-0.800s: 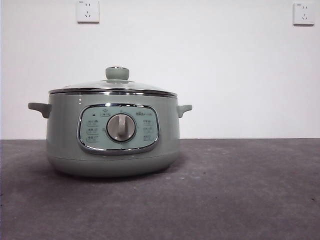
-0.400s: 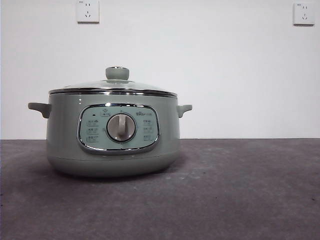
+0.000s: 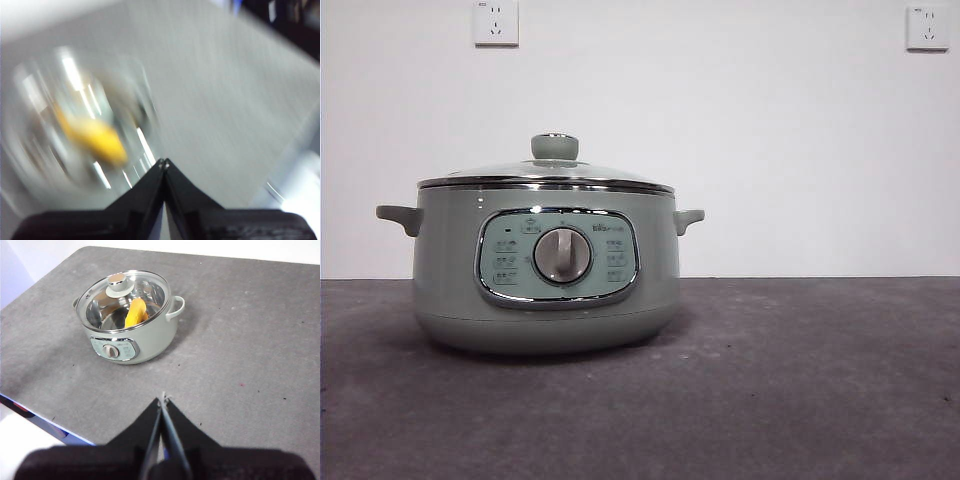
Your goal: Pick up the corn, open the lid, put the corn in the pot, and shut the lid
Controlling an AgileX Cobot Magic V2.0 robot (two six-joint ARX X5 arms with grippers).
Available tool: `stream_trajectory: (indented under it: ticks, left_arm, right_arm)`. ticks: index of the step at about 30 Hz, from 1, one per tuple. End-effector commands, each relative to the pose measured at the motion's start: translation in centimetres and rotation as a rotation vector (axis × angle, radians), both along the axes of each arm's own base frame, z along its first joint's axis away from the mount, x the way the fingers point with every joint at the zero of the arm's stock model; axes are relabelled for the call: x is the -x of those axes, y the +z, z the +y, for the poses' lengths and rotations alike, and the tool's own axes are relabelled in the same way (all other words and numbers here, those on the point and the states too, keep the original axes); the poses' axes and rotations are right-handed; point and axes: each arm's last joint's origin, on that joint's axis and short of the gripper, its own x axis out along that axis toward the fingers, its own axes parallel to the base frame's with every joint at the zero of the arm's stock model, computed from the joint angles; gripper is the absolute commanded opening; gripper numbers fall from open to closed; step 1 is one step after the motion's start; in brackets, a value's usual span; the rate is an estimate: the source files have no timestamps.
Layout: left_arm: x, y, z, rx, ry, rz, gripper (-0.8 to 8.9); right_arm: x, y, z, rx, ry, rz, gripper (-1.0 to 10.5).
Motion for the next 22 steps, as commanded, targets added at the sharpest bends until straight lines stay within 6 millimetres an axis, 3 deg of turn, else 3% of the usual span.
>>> stream_trajectory:
  ticks: [1, 5, 9, 14, 22]
  left_arm:
    - [0.6, 1.6, 1.1, -0.043, 0.002, -0.256, -0.03]
    - [1.8, 1.7, 2.8, -0.010, 0.092, -0.443, -0.03]
    - [2.5, -1.5, 4.2, -0.021, 0.213, -0.522, -0.03]
    - [2.5, -8.9, 5.4, -0.051, 0.356, -0.530, -0.03]
    - [2.8, -19.9, 5.8, -0.031, 0.413, -0.442, -0.03]
  right_arm:
    - [0.1, -0.4, -0.1, 0.022, 0.002, 0.019, 0.0]
    - [0.1, -0.4, -0.1, 0.022, 0.002, 0.019, 0.0]
    - [0.1, -0.4, -0.1, 0.022, 0.002, 0.019, 0.0]
    - [0.1, -0.4, -0.1, 0.022, 0.002, 0.019, 0.0]
    - [0.1, -0.4, -0.1, 0.022, 0.002, 0.019, 0.0]
